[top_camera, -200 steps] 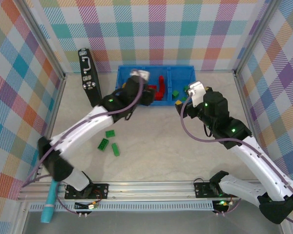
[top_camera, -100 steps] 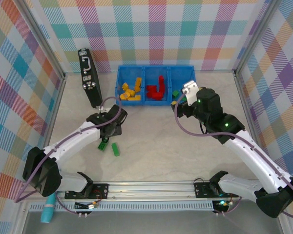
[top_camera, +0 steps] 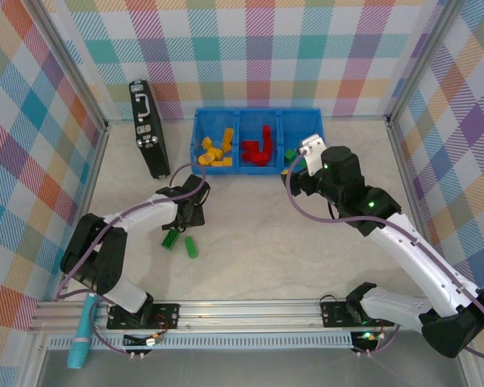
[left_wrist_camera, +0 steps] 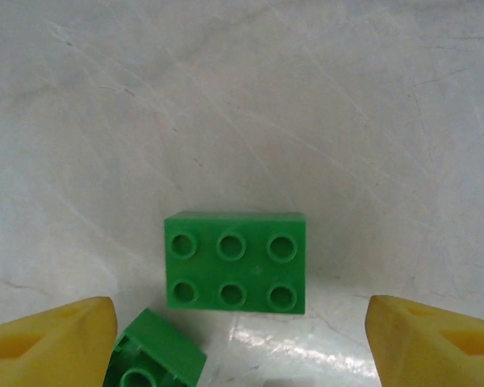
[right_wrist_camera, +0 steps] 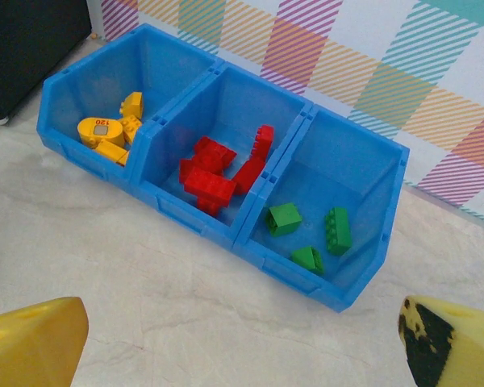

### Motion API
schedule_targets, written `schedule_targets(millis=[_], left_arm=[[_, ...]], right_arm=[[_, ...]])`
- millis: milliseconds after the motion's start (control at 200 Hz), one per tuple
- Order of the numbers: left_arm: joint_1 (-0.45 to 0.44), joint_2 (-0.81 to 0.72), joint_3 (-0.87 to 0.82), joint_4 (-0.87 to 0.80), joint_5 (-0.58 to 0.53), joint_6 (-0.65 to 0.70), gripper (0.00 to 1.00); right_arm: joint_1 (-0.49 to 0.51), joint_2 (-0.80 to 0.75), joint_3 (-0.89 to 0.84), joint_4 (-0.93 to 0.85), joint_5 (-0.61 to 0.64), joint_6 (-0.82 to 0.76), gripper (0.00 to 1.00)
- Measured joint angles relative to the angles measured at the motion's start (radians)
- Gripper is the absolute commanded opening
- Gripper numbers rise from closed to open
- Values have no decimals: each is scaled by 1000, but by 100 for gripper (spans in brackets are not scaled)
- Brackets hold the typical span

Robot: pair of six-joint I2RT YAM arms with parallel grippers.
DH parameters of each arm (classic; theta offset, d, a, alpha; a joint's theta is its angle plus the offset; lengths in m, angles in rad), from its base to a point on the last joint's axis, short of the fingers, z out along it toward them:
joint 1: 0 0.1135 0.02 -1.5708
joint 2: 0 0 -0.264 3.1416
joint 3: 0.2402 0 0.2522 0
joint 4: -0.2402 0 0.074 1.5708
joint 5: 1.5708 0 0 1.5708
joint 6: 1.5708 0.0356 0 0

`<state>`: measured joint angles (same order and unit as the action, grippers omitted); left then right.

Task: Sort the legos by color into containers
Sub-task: Pick up the lego from the middle-left of the table, then place the lego in the container.

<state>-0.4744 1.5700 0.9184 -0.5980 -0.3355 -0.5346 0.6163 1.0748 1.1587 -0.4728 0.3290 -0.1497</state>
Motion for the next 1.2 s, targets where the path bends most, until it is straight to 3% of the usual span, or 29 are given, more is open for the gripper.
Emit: schedule_targets(millis=[270, 470, 715, 810, 985, 1200], left_arm=[[25, 80, -13, 75, 63, 4, 66], [32, 93, -6, 90, 103, 9, 47], [29, 128, 58, 49, 116, 27, 40], [3, 196, 175, 35, 123, 55, 40], [-89, 320, 539, 30, 187, 116, 39], [-169, 525, 966, 109, 301, 154, 39]], right_arm=[[0, 23, 5, 0, 3, 0, 99], [0, 24, 5, 0, 4, -1, 99], [0, 24, 5, 0, 5, -1, 99], [0, 24, 5, 0, 11, 0, 99], [0, 11, -19, -18, 31, 23, 99], [0, -104, -132, -36, 7, 115, 99]])
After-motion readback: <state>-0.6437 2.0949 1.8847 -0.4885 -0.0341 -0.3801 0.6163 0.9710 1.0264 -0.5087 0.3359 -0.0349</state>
